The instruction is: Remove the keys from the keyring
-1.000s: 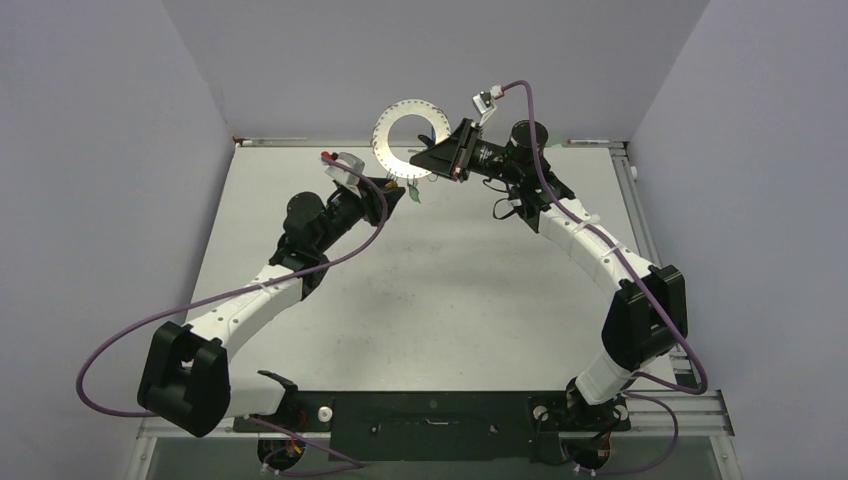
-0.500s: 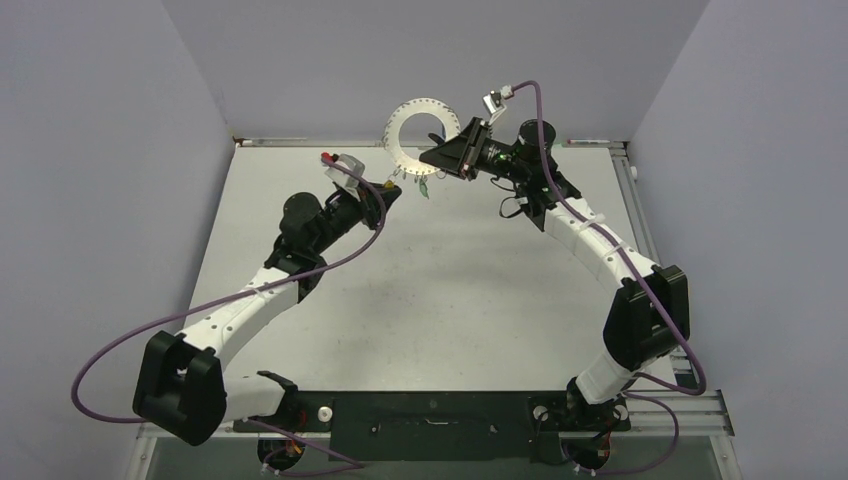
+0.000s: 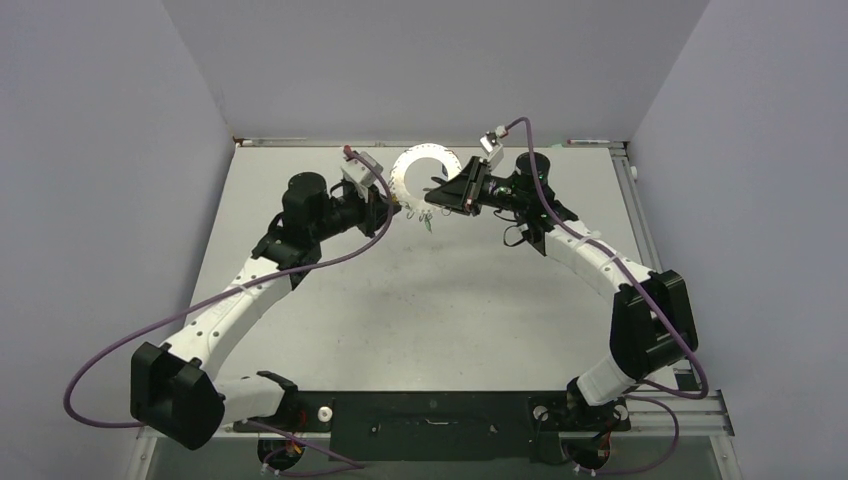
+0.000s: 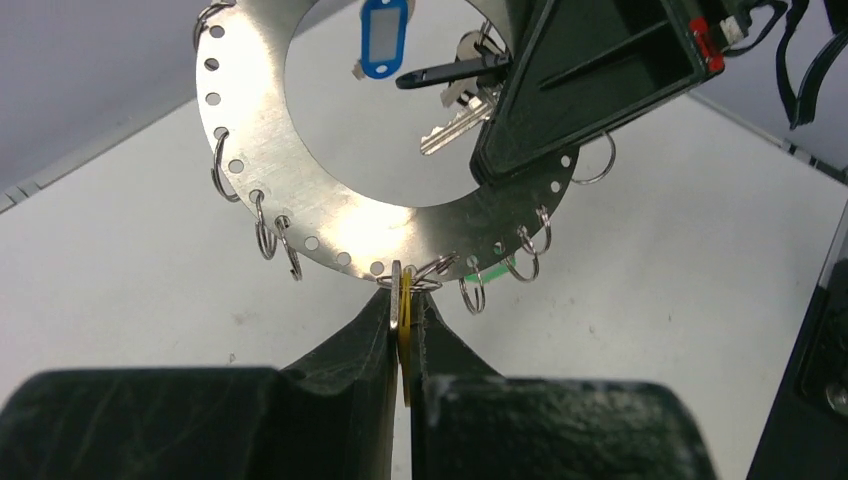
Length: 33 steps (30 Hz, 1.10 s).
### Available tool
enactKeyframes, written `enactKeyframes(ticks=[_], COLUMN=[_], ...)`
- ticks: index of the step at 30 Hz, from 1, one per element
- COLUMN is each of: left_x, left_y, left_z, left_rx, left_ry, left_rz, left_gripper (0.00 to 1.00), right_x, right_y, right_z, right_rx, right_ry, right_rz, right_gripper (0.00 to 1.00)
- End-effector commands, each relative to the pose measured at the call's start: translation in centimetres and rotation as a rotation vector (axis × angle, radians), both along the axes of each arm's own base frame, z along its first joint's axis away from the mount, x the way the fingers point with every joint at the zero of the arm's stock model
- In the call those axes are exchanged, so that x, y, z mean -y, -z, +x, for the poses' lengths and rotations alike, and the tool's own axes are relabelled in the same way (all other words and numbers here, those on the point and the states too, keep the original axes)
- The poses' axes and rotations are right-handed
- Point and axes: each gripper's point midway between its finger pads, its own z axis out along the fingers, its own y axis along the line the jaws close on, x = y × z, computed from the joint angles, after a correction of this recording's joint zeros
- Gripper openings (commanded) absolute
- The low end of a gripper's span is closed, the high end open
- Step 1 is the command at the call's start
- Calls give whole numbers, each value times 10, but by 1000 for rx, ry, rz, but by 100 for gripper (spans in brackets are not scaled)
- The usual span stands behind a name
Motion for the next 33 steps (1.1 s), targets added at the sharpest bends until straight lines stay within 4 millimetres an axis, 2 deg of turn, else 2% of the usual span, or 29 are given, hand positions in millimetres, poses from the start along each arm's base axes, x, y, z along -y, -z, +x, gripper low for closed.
enactKeyframes(ticks=[1, 6, 9, 11, 17, 21, 25, 26, 30, 33], left_x=[9, 12, 14, 19, 32, 36, 40, 41, 41, 42], left_y=[10, 26, 37, 52, 110, 137, 156, 161, 172, 163], left_z=[-13, -8, -5, -4, -10, -5, 6, 8, 12, 11], left_rx=[-10, -23, -22, -49, -122, -164, -202, -211, -229, -200], left_ry=[146, 186, 211, 230, 274, 273, 261, 262, 277, 303], left_rz=[135, 228, 288, 327, 416, 443, 463, 472, 510, 524], left_gripper=[0, 0, 0, 0, 0, 0, 0, 0, 0, 0], right_x=[6, 11, 13, 16, 29, 42, 59, 63, 76, 78], right_y=[-21, 12, 27, 40, 91, 127, 165, 171, 181, 169], right_z=[-26, -35, -36, -35, -36, -41, -55, -58, -61, -66], right_rx=[141, 82, 45, 11, -151, -253, -376, -398, -415, -344], right_ry=[-58, -58, -46, -32, 27, 71, 105, 113, 109, 35], right_rz=[50, 33, 23, 11, -15, -63, -117, -123, -157, -186], right_gripper=[8, 12, 21, 24, 25, 36, 47, 53, 63, 66])
